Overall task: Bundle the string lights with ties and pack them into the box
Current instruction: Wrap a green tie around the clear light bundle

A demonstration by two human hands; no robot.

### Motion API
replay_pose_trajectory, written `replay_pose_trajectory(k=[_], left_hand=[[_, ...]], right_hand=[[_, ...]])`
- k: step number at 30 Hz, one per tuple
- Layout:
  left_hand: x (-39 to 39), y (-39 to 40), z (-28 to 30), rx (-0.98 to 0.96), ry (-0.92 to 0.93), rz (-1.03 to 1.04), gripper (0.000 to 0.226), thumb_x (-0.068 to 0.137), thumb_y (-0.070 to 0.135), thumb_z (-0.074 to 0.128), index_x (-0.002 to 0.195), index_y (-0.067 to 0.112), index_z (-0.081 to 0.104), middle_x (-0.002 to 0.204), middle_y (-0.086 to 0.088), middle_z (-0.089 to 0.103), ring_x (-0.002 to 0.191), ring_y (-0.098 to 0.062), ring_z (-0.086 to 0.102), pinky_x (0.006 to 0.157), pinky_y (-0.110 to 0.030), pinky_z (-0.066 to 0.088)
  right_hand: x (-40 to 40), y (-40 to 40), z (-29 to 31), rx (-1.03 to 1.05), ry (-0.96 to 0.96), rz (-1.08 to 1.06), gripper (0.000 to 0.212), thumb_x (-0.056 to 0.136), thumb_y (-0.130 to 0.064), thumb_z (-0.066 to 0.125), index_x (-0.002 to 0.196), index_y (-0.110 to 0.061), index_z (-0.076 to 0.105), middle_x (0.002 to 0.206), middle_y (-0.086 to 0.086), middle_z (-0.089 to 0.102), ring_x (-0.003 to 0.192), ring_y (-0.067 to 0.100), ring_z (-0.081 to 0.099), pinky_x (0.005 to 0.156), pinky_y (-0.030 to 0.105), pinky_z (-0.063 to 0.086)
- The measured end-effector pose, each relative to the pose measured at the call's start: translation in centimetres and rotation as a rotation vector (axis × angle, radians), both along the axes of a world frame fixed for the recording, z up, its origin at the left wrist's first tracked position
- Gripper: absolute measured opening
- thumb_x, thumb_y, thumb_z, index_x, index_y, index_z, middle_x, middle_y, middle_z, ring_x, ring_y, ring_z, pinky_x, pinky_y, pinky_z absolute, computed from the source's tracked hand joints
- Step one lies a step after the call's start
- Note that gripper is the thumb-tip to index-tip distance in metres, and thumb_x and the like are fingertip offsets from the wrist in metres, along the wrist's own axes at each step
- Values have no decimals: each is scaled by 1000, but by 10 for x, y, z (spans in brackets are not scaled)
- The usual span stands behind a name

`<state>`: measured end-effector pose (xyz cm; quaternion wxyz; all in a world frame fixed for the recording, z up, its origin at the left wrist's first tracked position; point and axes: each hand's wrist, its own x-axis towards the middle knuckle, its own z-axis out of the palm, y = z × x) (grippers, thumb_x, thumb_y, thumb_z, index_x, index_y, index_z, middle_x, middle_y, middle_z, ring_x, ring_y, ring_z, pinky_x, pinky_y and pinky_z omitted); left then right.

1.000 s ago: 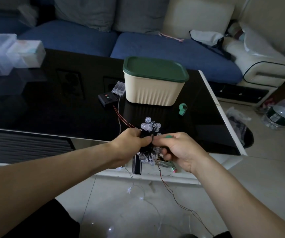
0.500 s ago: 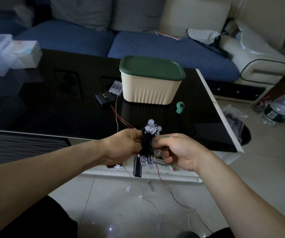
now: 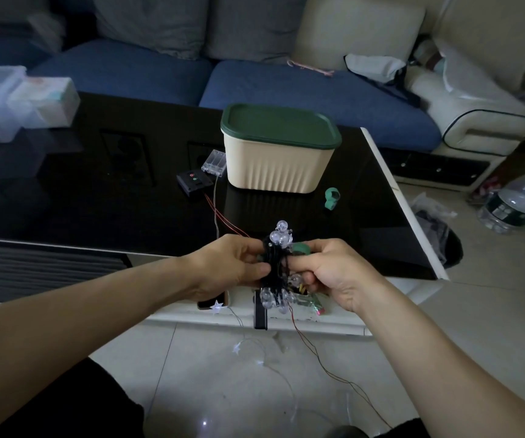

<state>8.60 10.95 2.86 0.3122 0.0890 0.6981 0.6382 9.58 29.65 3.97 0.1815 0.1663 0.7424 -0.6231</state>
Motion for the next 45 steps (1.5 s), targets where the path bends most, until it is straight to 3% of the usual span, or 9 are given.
replay_pose_trajectory(k=[3,9,14,18,21,26,36,42,45], left_hand=[[0,0,0,-20,-7,8,34,96,-10,49,127,-1,58,118,-23,68,109,-28,68,87,-27,57],[-6,-4,1,-66,-11,87,20,94,-4,57,113,-2,62,82,-10,71,70,-11,69,66,-20,55],[-7,-5,-1,-79,0,122,22,94,2,60,114,-3,67,99,-19,73,90,-22,70,87,-32,57],[-6,-6,1,-33,-8,135,22,94,4,60,113,0,70,107,-17,73,100,-24,70,91,-31,56],[-6,-4,4,-11,-20,168,21,93,4,61,111,0,71,106,-15,74,97,-21,71,87,-27,58],[-5,-1,6,41,-27,292,10,89,4,66,93,6,75,82,-4,76,73,-8,71,68,-16,54],[-4,0,2,-176,248,401,17,78,15,82,85,3,73,81,-21,73,72,-18,68,78,-28,59],[-4,-3,8,-145,313,292,6,88,13,72,88,11,77,83,-6,76,80,-11,71,78,-18,55],[-4,-2,10,-150,316,296,2,82,14,78,84,15,79,81,-1,77,79,-10,72,75,-17,54]], right_hand=[[0,1,3,1,-10,30,14,89,-3,70,101,-9,65,59,0,57,43,7,46,43,21,37],[2,1,9,-127,-27,48,17,92,6,61,92,-11,59,62,2,57,47,10,53,47,24,44],[4,0,3,-96,46,37,20,79,4,79,89,-9,67,65,1,65,56,12,58,52,23,46],[5,-3,2,-81,82,-34,27,69,-2,88,86,-9,68,72,2,72,63,14,68,60,26,52],[7,-5,6,-165,95,-88,29,68,2,87,81,-8,63,61,0,70,56,12,69,52,22,54],[8,-5,15,-316,63,-107,27,72,13,78,84,-4,60,69,11,72,68,22,75,52,24,58],[11,-17,11,-181,128,-167,22,76,7,81,85,-3,63,67,10,73,69,23,76,55,25,58],[11,-15,12,-147,133,-198,22,78,11,78,87,-3,63,68,11,73,66,22,75,58,27,60],[12,-12,14,-151,138,-173,22,78,13,76,85,-4,63,65,10,72,68,25,76,65,32,63]])
